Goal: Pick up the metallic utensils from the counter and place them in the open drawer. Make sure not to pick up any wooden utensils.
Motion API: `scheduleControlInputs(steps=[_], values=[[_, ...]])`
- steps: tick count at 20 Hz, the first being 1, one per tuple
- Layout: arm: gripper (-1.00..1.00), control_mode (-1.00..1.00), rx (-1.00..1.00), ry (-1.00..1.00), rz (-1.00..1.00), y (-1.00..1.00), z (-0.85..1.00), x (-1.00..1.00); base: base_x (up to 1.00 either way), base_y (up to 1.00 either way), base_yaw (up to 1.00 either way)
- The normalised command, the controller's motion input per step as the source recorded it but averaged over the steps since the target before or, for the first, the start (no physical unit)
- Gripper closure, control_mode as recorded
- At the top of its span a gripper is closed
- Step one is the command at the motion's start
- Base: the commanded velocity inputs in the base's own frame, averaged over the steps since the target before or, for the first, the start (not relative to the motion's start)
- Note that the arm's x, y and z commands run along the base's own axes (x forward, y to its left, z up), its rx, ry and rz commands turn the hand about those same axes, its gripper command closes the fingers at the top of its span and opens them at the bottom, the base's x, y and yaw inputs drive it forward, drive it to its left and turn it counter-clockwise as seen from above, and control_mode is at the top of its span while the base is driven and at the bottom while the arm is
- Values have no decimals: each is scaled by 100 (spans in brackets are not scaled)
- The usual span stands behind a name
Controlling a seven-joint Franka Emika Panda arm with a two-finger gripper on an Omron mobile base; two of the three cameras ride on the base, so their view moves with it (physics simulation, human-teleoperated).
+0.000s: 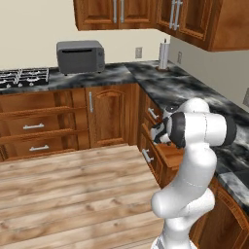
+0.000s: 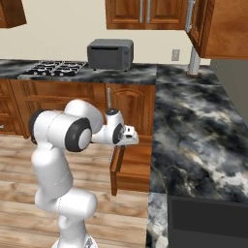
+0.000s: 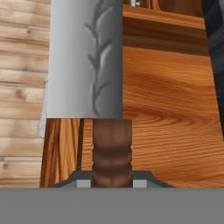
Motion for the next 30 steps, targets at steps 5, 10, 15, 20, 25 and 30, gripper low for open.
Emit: scheduleControlInputs(steps=[5,10,15,20,25,30], values=[[100,-100,1,0,4,-6,-34,46,0,0,0],[100,-100,2,-4,0,0,-34,34,0,0,0],[100,-100,0,-7,0,2,-42,27,0,0,0],[100,-100,1,-8,0,18,-43,31,0,0,0],[100,-100,2,-7,0,53,-45,6,0,0,0],[100,-100,0,-1,0,100,-54,-4,0,0,0]])
